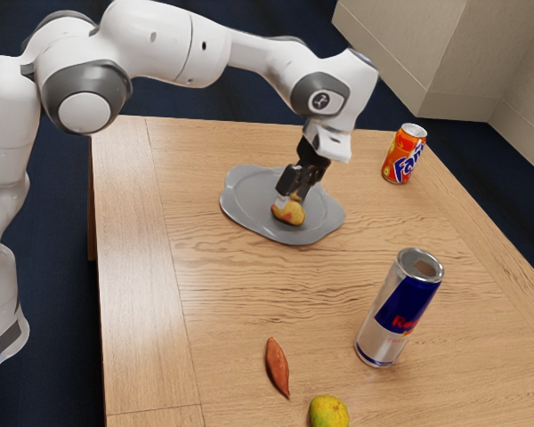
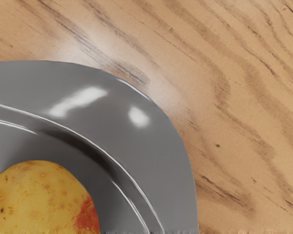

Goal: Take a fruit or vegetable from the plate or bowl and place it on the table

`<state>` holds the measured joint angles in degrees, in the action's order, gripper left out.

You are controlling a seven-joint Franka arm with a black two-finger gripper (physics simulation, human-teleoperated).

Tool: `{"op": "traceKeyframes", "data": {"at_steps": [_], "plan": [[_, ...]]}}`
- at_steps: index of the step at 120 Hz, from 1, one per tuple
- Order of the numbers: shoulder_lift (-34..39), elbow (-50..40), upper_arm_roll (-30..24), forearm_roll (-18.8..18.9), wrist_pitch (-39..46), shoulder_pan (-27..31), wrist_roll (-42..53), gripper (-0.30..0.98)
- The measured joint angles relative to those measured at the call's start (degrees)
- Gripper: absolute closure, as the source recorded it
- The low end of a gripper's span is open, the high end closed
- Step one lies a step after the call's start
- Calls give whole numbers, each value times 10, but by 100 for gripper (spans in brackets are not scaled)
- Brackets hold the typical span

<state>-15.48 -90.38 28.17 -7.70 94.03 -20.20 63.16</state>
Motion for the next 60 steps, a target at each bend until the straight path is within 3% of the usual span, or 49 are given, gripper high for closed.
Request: {"op": "traceKeyframes", "data": {"at_steps": [60], "plan": [[-2, -35, 17, 7, 74, 11, 113, 0]]}}
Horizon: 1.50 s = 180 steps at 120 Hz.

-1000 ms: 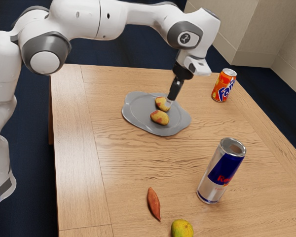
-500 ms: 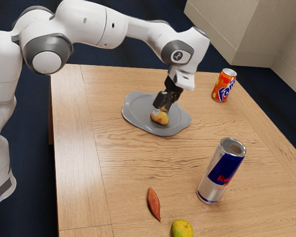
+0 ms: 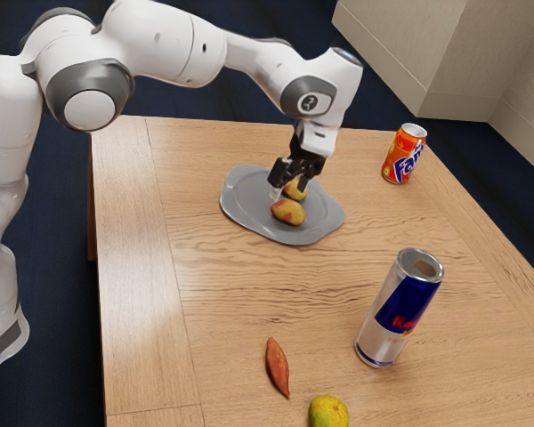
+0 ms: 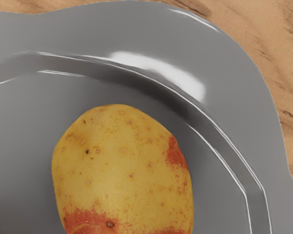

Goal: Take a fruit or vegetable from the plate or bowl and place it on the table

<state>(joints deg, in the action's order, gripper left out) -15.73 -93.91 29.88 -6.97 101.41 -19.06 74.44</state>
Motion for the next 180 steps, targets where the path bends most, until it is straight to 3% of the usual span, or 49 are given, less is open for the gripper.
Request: {"op": "traceKeyframes", "data": {"at_steps": [130, 162, 180], "plan": [[-35, -7, -2, -14, 10, -4, -67, 1], [-37, -6, -4, -13, 14, -4, -75, 38], [-37, -5, -6, -12, 18, -4, -78, 34]]}}
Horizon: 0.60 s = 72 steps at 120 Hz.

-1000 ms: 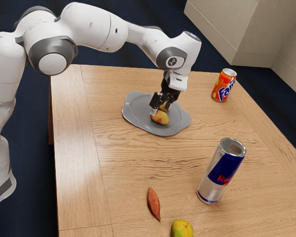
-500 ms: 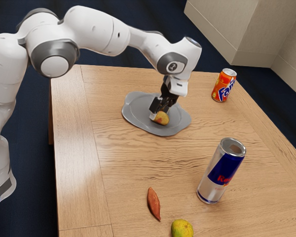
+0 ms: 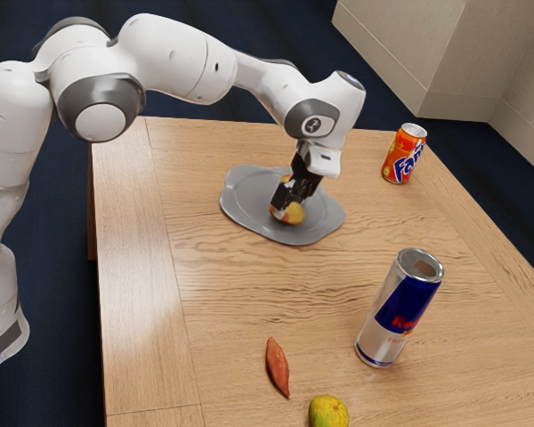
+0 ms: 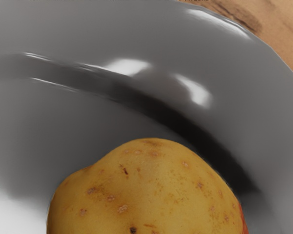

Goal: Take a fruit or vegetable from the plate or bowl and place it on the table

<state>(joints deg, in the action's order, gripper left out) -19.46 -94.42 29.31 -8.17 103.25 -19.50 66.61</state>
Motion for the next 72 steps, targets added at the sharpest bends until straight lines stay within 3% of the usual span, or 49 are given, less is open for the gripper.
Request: {"op": "traceKeyframes", "data": {"at_steps": [24, 52, 72], "plan": [[8, 5, -1, 0, 1, -14, -3, 34], [17, 39, -7, 0, -2, -114, -12, 34], [13, 40, -34, 0, -2, -127, -23, 34]]}}
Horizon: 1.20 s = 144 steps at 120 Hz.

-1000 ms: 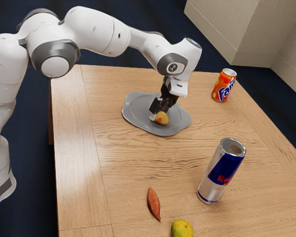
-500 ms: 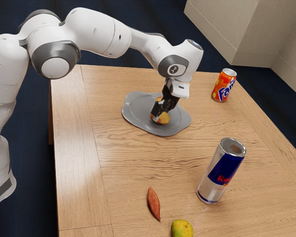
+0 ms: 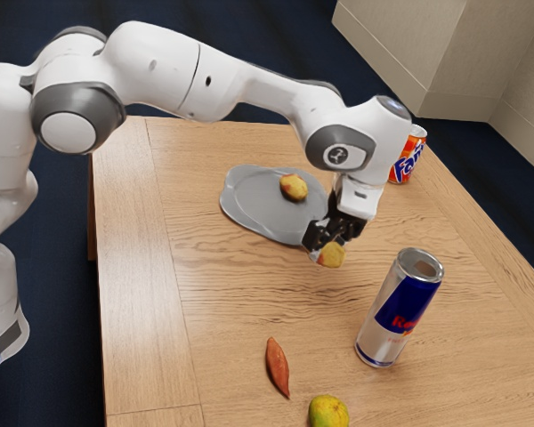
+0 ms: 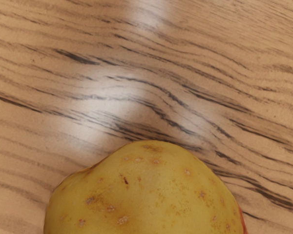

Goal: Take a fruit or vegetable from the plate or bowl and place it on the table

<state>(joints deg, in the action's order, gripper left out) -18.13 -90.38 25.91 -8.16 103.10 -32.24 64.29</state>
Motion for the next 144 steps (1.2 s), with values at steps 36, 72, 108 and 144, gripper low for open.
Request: {"op": "traceKeyframes", "data": {"at_steps": [36, 72, 108, 144], "plan": [[2, 27, 34, 9, -17, 28, -10, 4], [0, 30, 111, 26, -36, 136, 37, 1], [-12, 5, 107, 25, -12, 160, 106, 0], [-17, 8, 77, 5, 1, 161, 151, 0]]}}
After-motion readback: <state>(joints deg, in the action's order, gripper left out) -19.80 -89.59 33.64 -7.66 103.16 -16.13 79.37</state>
